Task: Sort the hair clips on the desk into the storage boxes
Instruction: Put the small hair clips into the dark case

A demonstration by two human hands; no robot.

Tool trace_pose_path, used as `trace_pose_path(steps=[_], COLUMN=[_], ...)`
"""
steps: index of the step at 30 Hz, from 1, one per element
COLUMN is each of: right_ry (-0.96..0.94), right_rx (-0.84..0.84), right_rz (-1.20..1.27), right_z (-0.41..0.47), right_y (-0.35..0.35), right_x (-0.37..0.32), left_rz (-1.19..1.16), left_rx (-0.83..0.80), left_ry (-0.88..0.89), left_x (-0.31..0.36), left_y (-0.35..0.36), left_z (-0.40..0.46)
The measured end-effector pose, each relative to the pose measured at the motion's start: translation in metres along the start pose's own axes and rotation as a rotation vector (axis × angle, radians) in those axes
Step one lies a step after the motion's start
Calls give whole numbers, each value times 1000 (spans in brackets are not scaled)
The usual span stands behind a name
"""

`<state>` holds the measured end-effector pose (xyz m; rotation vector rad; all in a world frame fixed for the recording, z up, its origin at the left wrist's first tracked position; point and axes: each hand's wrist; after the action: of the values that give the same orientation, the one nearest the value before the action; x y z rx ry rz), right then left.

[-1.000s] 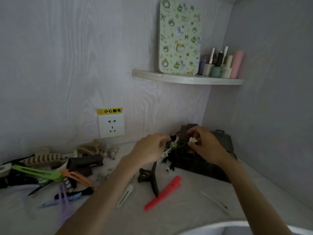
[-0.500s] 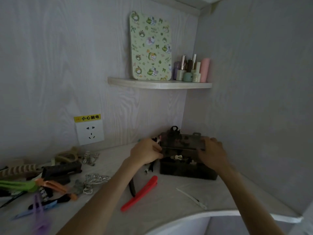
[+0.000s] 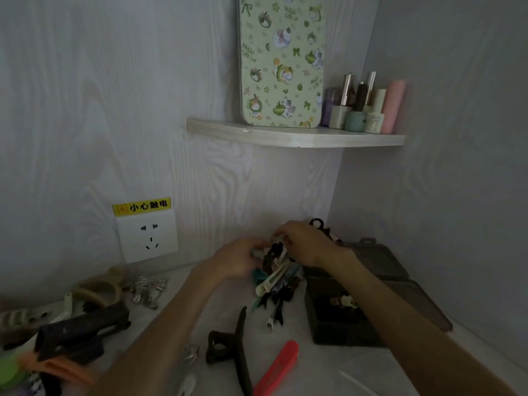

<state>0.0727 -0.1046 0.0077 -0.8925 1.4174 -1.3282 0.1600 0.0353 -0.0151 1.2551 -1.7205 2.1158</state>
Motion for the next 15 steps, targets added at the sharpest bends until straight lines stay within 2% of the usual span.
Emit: trace_pose_path(steps=[5, 10, 13, 15], right_ry=[123, 166, 160, 119], right_rx=[-205, -141, -132, -125], right_rz=[-217, -177, -165, -153], right_z=[27, 29, 31, 32], right_y=[18, 18, 17, 18], right_x=[-5, 11, 17, 20], left_rz=[130, 211, 191, 153], left_rx=[-8, 158, 167, 173], left_ry=[-48, -190, -229, -196], left_x=[-13, -22, -25, -23], left_y=[11, 13, 10, 7], left_z=[20, 26, 29, 31])
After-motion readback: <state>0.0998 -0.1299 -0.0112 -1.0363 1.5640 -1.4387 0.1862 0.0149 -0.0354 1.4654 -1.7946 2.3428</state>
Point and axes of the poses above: each hand's wrist, its own z-axis towards the middle knuckle, its own y-axis out of the palm, x = y × z, and after that the axes turned 3 degrees about -z, right-handed
